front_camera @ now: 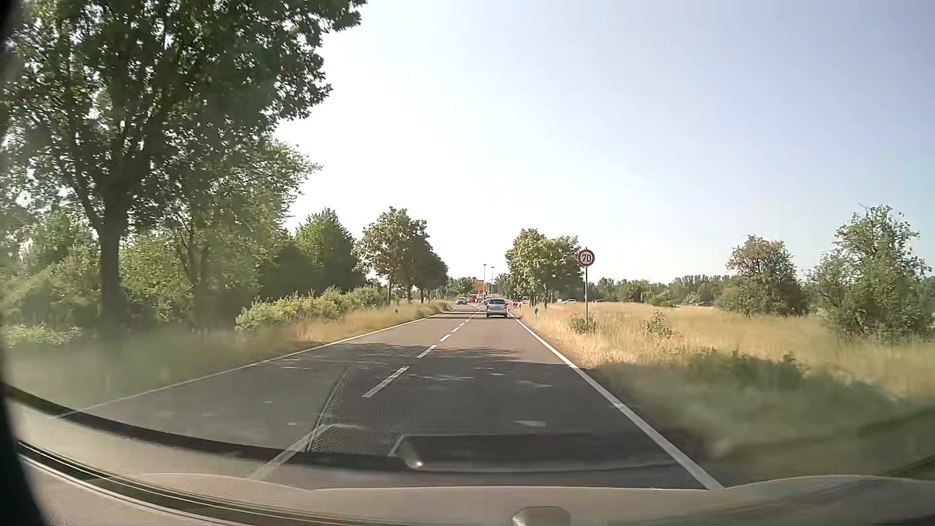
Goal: Follow the waypoints while adhering to traffic rules and regulations
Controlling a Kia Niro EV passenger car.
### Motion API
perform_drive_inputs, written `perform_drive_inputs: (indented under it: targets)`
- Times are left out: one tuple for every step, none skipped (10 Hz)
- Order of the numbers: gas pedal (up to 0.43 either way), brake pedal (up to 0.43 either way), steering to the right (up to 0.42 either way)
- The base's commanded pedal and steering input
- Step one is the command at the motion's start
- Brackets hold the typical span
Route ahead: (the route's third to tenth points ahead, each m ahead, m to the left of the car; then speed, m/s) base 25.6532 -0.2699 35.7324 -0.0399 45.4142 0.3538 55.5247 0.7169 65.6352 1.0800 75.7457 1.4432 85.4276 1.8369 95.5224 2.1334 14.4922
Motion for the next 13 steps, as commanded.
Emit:
perform_drive_inputs:
  targets:
    - [0.000,0.165,-0.002]
    - [0.000,0.171,-0.001]
    - [0.000,0.171,-0.001]
    - [0.000,0.171,-0.001]
    - [0.000,0.171,-0.001]
    - [0.000,0.171,-0.001]
    - [0.000,0.171,-0.001]
    - [0.000,0.171,0.000]
    - [0.000,0.171,0.000]
    - [0.000,0.171,0.000]
    - [0.000,0.171,0.001]
    - [0.000,0.171,0.001]
    - [0.000,0.171,0.001]
